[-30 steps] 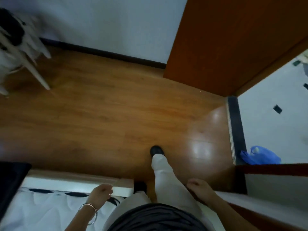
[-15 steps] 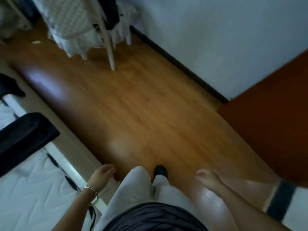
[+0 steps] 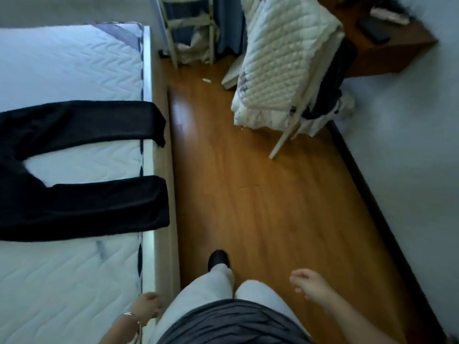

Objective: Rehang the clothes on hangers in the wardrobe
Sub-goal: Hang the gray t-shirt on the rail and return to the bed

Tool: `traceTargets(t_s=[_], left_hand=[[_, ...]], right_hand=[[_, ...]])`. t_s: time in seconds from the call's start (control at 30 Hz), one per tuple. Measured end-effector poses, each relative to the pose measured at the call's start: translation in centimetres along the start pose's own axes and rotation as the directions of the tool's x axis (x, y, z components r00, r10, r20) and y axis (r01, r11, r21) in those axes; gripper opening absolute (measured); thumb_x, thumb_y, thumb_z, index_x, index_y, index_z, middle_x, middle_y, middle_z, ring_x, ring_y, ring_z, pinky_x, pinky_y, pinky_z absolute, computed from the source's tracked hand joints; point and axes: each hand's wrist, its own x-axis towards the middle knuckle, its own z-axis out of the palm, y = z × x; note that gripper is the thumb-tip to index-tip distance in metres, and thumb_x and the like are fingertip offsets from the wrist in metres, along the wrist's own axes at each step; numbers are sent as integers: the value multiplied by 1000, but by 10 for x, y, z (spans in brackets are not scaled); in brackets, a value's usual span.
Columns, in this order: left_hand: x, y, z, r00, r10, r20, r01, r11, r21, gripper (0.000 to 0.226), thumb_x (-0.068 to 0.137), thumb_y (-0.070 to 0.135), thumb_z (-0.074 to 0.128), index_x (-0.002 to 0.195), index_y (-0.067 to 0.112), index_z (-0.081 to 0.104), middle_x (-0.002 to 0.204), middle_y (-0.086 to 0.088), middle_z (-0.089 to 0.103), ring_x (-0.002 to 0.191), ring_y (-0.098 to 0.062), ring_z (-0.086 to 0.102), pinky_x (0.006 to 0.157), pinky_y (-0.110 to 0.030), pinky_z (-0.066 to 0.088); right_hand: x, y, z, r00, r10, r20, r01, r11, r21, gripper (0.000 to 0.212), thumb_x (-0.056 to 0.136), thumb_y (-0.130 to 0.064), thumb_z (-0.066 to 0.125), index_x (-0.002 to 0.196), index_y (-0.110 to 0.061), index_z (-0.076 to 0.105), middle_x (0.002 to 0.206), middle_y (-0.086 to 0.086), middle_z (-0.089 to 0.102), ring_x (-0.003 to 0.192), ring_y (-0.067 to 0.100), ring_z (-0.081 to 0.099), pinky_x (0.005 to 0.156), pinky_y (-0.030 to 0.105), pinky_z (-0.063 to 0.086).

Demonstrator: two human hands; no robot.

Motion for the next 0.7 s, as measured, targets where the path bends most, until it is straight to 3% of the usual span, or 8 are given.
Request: traceTargets(t_s=[0.1,0.27,0.33,0.4,0.47,0.57,0.63,0.7], left_hand=[[5,64,-17,994,78,-70,-85,992,-93,27,92,13,48,113,-1,56,104,-18,63,84,-24,57,57,-24,39],[21,147,-25,978,151,-144,-182,954,-238,22,92,14,47,111,10,57,102,-13,62,91,-24,57,65,-26,42],[32,166,-23,986,93,-136,-131,943,-305,18,91,10,48,107,10,57,97,-13,60,84,-21,57,62,-25,41],[44,185,-20,994,8,-110,-50,921,-386,11,90,5,48,98,7,56,86,-13,58,70,-18,52,56,-24,37],[60,201,-16,985,-114,-127,39,873,-487,12,89,1,48,94,-3,59,72,-11,56,62,-21,48,53,-26,35],[68,231,-11,957,-264,-118,140,782,-607,13,89,-2,49,93,-9,58,66,-10,54,57,-23,47,52,-26,36],[64,257,-13,957,-262,-126,119,749,-652,9,88,0,52,92,-5,59,67,-10,55,55,-20,49,48,-25,41],[66,282,-21,958,-229,-173,41,706,-707,16,88,7,54,100,-1,61,75,-11,60,62,-20,54,63,-34,50]], right_hand=[[21,-67,-8,999,-51,18,52,998,-47,31,93,-17,52,121,-6,54,115,8,58,88,17,55,55,18,36],[66,-160,-27,994,-107,38,111,986,-127,29,93,-17,51,121,-8,55,111,5,57,87,14,55,56,18,36],[89,-191,-36,995,-93,46,100,979,-176,28,92,-15,52,119,-5,56,107,6,59,80,13,55,53,17,35],[115,-223,-46,995,-81,53,91,969,-231,27,91,-13,55,114,-1,59,89,3,61,68,10,51,50,16,35],[141,-263,-61,993,-74,87,95,955,-282,22,90,-14,56,107,-2,63,79,-1,60,67,10,52,50,15,40],[174,-335,-90,991,-55,120,98,916,-389,22,91,-19,53,105,-6,63,83,1,61,70,13,54,54,20,40],[191,-385,-104,988,-108,108,145,887,-438,25,92,-18,52,112,-6,61,86,2,61,69,13,54,54,20,39],[207,-438,-109,975,-179,130,220,841,-494,27,92,-17,51,116,-7,58,92,2,61,74,13,56,56,20,41]])
